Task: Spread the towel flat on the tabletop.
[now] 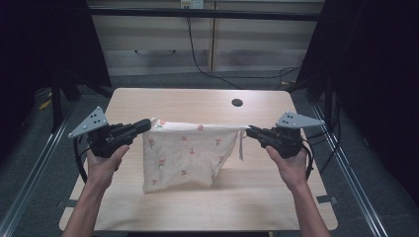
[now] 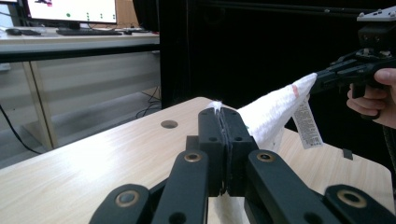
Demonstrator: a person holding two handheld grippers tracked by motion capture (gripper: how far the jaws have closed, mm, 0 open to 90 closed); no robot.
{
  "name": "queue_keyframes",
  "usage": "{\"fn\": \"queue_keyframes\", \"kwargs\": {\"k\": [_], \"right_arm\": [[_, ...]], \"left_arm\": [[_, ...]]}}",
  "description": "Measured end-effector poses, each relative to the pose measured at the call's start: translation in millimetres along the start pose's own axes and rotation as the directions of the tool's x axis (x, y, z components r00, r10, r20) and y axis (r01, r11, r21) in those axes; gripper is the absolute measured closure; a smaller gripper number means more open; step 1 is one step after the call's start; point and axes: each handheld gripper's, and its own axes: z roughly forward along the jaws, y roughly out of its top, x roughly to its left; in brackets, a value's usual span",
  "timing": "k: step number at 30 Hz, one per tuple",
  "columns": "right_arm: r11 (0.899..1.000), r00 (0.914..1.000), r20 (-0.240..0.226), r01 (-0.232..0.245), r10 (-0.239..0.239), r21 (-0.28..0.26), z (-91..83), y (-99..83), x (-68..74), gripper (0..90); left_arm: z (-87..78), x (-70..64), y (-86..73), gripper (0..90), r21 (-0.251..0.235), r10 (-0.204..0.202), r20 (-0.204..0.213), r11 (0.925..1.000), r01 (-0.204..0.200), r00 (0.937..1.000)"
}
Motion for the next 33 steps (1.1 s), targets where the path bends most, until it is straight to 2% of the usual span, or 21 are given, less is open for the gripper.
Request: {"fn": "queue_keyframes", "kwargs": {"k": [3,13,18,21,25,28,31,33], "right_arm": [[1.0,1.0,-0.002,0.002,-0.002,-0.013,-4.7,4.9,-0.2,87.5],[0.999,0.9998,0.001,0.02,-0.02,-0.029,-25.9,14.8,6.6,87.5],[0.998,0.9993,0.005,0.036,-0.036,-0.051,-42.8,18.2,15.4,87.5],[0.998,0.9992,-0.003,0.04,-0.04,-0.053,-50.8,16.2,22.5,87.5],[0.997,0.9983,-0.005,0.058,-0.058,-0.042,-60.8,10.9,32.9,87.5],[0.997,0.9977,-0.005,0.067,-0.067,-0.036,-66.7,9.9,38.9,87.5],[0.997,0.9977,0.001,0.068,-0.068,-0.031,-66.3,9.7,38.2,87.5],[0.999,0.9992,0.002,0.041,-0.041,-0.015,-57.9,7.3,30.6,87.5]], "left_arm": [[-1.0,-2.9,5.9,88.7,-0.03,-0.005,0.013,0.9995,0.005,0.9999],[-3.0,-14.0,12.1,88.7,-0.056,0.021,0.013,0.9982,-0.02,0.9997],[-7.0,-24.2,17.9,88.7,-0.073,0.036,0.037,0.9968,-0.033,0.9986],[-9.5,-28.2,16.0,88.7,-0.08,0.035,0.035,0.9963,-0.033,0.9988],[-15.0,-38.3,4.5,88.7,-0.065,0.027,0.049,0.9976,-0.024,0.9984],[-15.0,-42.1,2.6,88.7,-0.028,0.033,0.048,0.9991,-0.032,0.9983],[-8.7,-37.3,-0.5,88.7,0.001,0.017,0.034,0.9999,-0.017,0.9993],[-2.7,-32.3,-4.2,88.7,0.013,-0.001,0.032,0.9999,0.0,0.9995]]}}
